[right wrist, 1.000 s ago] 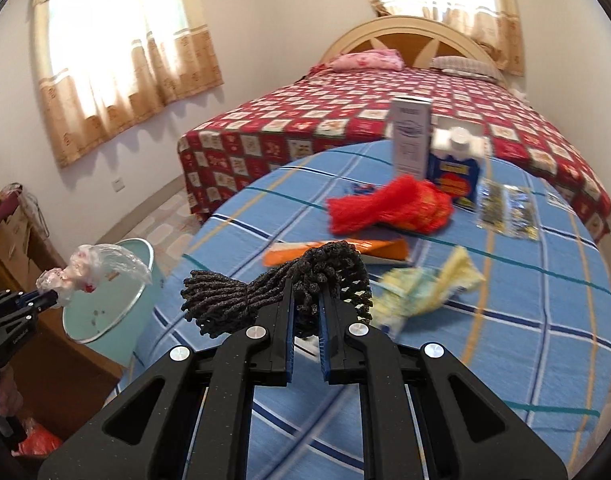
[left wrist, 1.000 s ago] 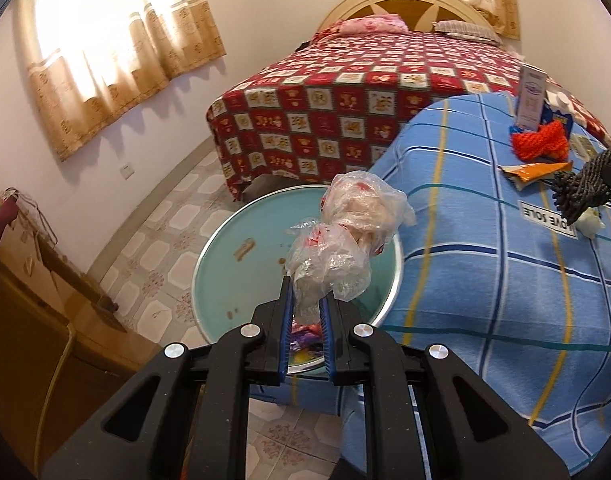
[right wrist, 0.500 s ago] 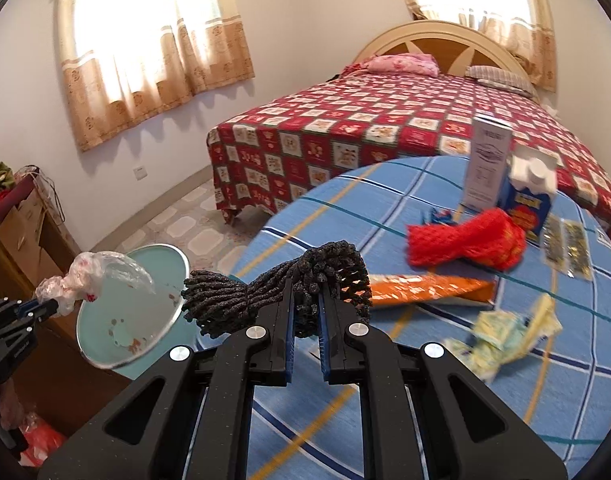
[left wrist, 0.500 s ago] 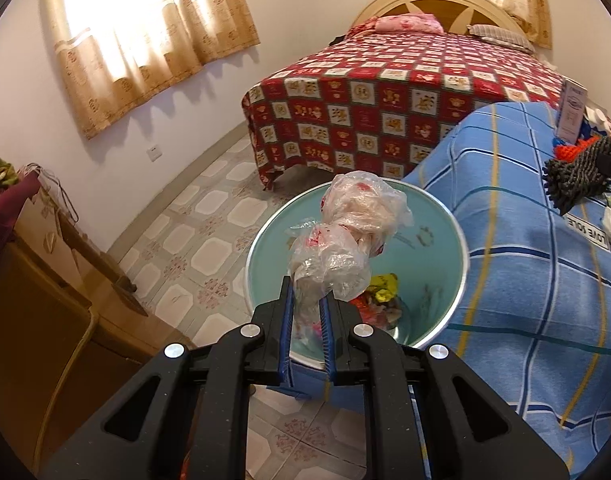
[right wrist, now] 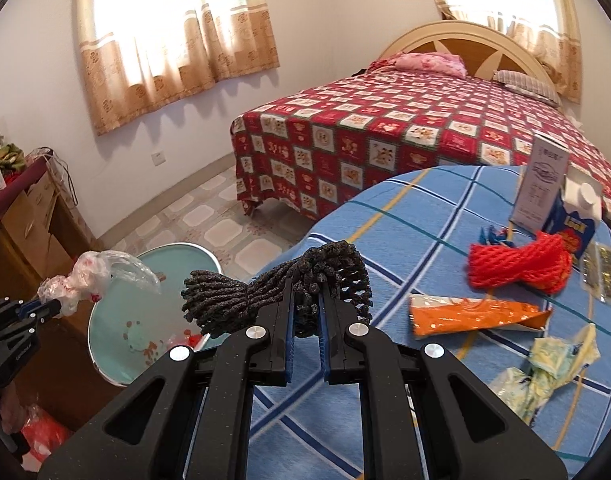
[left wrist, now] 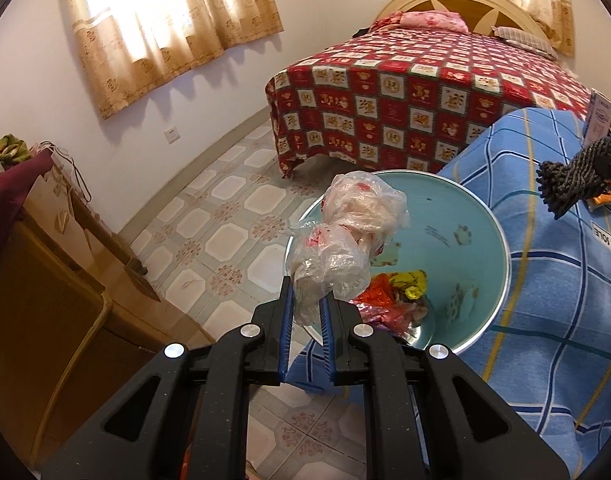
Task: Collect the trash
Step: 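Carry the clear plastic bag and black rope over the blue bin and release both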
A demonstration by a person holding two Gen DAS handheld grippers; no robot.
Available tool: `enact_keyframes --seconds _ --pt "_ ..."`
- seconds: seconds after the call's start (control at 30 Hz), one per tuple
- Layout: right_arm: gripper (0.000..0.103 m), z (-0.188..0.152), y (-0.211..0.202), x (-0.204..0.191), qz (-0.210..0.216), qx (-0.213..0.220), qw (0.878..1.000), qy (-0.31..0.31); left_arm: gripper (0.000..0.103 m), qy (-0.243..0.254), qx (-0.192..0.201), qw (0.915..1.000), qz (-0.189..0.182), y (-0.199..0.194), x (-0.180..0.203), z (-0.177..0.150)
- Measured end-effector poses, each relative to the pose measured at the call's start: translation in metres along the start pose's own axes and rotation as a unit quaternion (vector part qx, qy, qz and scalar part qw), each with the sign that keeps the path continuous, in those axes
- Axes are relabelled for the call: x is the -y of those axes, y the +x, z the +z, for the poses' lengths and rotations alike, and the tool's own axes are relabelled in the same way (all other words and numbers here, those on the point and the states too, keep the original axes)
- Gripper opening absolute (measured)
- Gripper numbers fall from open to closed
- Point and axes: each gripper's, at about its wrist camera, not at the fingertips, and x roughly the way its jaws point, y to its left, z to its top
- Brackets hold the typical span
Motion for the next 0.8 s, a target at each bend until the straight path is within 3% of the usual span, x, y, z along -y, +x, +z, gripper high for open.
enact_keyframes --seconds 0.8 --pt "0.011 0.002 0.03 -0.044 0.025 -0.021 0.999 -0.036 0.013 -0.018 -0.012 0.9998 0.006 0.01 -0.015 0.002"
